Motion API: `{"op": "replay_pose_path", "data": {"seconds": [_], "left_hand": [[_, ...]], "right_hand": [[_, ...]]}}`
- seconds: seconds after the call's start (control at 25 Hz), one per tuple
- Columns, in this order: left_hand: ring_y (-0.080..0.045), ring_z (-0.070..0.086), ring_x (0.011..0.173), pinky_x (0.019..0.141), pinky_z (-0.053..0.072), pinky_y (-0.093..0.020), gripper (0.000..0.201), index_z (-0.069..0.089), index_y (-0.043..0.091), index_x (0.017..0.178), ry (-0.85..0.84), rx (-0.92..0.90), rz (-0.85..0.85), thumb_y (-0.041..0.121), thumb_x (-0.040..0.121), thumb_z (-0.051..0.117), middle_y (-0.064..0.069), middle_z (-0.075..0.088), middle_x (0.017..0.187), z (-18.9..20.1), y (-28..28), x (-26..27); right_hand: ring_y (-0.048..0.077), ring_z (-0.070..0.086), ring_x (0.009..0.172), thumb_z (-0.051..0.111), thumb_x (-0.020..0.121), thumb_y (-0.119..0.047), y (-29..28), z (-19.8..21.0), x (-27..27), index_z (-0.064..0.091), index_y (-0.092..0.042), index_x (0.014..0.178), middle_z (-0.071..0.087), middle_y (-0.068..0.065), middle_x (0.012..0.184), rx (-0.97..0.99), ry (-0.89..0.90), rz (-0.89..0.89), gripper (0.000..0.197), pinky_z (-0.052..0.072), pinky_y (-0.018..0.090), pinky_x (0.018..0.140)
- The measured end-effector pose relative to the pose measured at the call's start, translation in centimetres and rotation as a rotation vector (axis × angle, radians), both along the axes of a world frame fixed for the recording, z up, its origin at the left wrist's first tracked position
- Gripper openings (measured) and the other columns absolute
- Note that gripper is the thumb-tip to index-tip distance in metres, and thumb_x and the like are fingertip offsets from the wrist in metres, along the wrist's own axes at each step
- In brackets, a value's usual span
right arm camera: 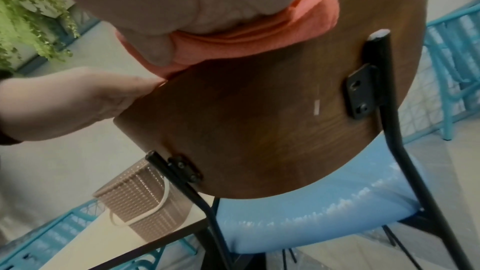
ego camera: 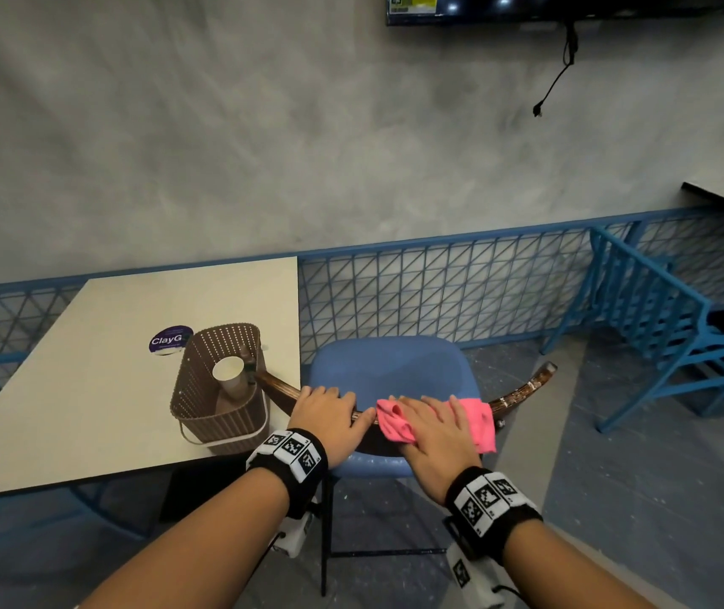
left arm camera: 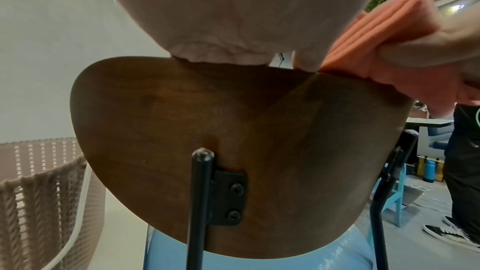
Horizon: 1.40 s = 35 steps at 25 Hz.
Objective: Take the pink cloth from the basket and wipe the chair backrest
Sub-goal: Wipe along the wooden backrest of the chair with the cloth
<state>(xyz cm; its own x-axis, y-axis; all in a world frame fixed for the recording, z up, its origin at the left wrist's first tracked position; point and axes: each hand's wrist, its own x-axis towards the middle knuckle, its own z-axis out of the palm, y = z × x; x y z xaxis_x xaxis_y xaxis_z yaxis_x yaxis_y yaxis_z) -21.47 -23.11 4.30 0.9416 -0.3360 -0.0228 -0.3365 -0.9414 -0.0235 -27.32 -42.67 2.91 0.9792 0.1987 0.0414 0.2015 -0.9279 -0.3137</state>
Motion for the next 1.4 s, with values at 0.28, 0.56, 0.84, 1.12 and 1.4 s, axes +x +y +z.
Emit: {"op": "replay_pose_path", "data": {"seconds": [0.28,0.56,0.84,1.12,1.4], "left_hand": [[-0.026,0.058,0.101,0.095,0.036,-0.044,0.061,0.06,0.022,0.099,0.004,-0.012,0.008,0.065,0.093,0.017,-0.005,0.066,0.1,0.2,-0.1,-0.1],[-0.026,0.058,0.1,0.094,0.036,-0.044,0.061,0.059,0.022,0.095,0.006,0.003,-0.004,0.065,0.093,0.017,-0.005,0.066,0.1,0.2,0.0,-0.1],[-0.025,0.057,0.102,0.098,0.036,-0.044,0.06,0.06,0.021,0.099,0.031,-0.021,0.012,0.065,0.095,0.018,-0.005,0.065,0.101,0.5,-0.1,-0.1],[-0.025,0.058,0.101,0.097,0.037,-0.044,0.059,0.06,0.021,0.097,0.033,-0.002,0.025,0.065,0.094,0.02,-0.005,0.066,0.099,0.6,-0.3,-0.2],[-0.026,0.058,0.102,0.096,0.036,-0.045,0.061,0.062,0.021,0.097,0.078,-0.005,0.056,0.065,0.092,0.02,-0.006,0.066,0.1,0.8,-0.6,0.0]], "right_hand": [[0.018,0.03,0.14,0.041,0.081,-0.036,-4.6,0.3,-0.1,0.039,-0.034,0.143,0.047,-0.011,0.145,-0.006,-0.023,-0.1,0.062,-0.003,0.037,0.117],[0.016,0.044,0.124,0.042,0.084,-0.037,-1.6,0.0,0.0,0.043,-0.032,0.135,0.055,-0.01,0.128,0.046,-0.072,0.055,0.051,0.007,0.036,0.116],[0.017,0.046,0.12,0.038,0.085,-0.042,-6.2,0.4,1.6,0.056,-0.035,0.118,0.061,-0.011,0.115,-0.032,-0.004,-0.106,0.038,0.007,0.036,0.116],[0.023,0.054,0.112,0.032,0.089,-0.051,-3.0,1.3,2.3,0.058,-0.03,0.11,0.065,-0.004,0.112,-0.081,0.048,-0.032,0.039,0.024,0.042,0.11],[0.019,0.041,0.127,0.035,0.088,-0.047,-5.7,1.5,1.7,0.05,-0.037,0.13,0.057,-0.008,0.129,-0.025,0.086,-0.128,0.046,0.006,0.04,0.117]]}}
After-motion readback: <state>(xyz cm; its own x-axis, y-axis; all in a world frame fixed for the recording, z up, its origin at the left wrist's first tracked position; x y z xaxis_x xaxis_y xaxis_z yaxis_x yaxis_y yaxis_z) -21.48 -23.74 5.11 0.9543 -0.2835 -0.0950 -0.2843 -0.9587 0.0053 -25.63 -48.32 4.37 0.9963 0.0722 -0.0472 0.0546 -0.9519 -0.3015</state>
